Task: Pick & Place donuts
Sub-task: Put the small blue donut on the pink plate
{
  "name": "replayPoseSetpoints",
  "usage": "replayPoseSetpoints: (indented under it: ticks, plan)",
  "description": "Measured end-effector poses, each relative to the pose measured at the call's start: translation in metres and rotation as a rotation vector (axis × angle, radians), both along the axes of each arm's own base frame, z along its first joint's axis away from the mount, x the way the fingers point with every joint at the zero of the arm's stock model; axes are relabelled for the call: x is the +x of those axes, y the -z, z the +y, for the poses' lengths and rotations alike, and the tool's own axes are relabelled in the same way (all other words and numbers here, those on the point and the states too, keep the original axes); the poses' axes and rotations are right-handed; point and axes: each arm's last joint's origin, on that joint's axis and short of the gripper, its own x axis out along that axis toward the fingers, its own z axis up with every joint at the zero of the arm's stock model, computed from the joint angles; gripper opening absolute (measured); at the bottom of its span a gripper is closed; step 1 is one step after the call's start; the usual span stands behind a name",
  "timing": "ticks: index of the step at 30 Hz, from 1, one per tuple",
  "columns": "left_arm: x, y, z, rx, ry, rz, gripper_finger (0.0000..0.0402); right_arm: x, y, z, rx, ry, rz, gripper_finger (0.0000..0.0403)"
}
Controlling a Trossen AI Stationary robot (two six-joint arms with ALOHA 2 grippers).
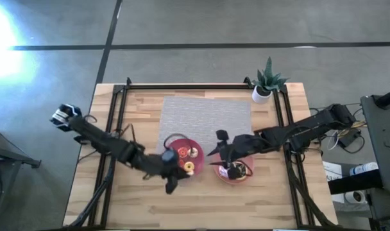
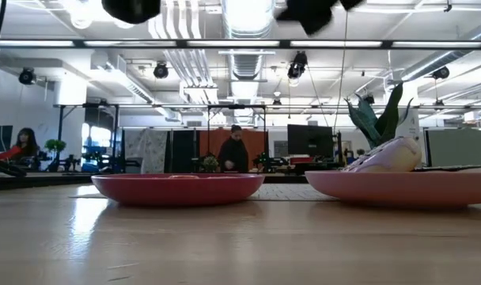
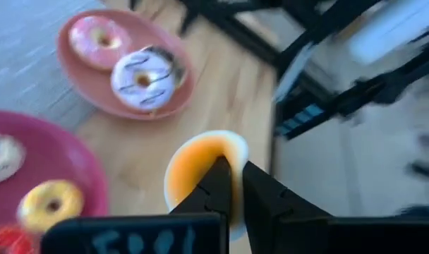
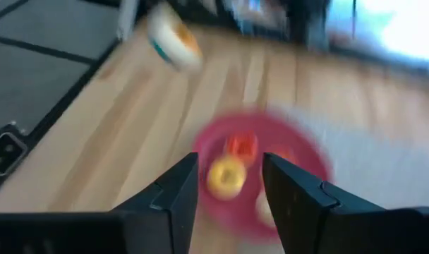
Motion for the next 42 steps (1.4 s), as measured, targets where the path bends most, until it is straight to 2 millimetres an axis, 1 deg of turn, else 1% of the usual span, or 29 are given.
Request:
replayPoseSetpoints:
  ticks: [3, 7, 11, 15, 18, 22, 27, 32, 37, 42]
  plan:
    - [-0.001, -0.003, 0.019, -0.05, 0.005, -0.063, 0.0001, 0.006, -0.01, 0.007, -0.129, -0.099, -0.136, 0.0155]
    - [0.004, -0.01, 0.035, -0.055, 0.007, -0.141, 0.0, 0.014, -0.012, 0.009, -0.155, -0.103, -0.138, 0.0177]
    - [0.011, -0.013, 0.043, -0.068, 0.048, -0.19, 0.0, 0.023, -0.011, 0.01, -0.169, -0.083, -0.125, 0.0204]
    - [0.014, -0.008, 0.046, -0.075, 0.067, -0.163, 0.0, 0.03, -0.014, 0.012, -0.168, -0.057, -0.105, 0.0221]
    - [0.016, -0.005, 0.049, -0.072, 0.058, -0.152, 0.0, 0.034, -0.017, 0.013, -0.17, -0.056, -0.094, 0.0226]
    - [0.02, -0.002, 0.053, -0.057, 0.045, -0.148, 0.0, 0.04, -0.019, 0.015, -0.167, -0.061, -0.092, 0.0223]
    - [0.022, -0.001, 0.058, -0.053, 0.029, -0.144, 0.0, 0.047, -0.016, 0.018, -0.143, -0.101, -0.069, 0.0204]
    - [0.02, 0.002, 0.059, -0.022, 0.035, -0.114, 0.0, 0.047, -0.013, 0.018, -0.118, -0.084, -0.029, 0.0168]
    - [0.021, 0.002, 0.059, -0.044, 0.023, -0.111, 0.0, 0.046, -0.013, 0.017, -0.115, -0.077, -0.023, 0.0116]
    - [0.021, 0.002, 0.06, -0.05, 0.006, -0.11, 0.0004, 0.047, -0.012, 0.017, -0.113, -0.073, -0.022, 0.0054]
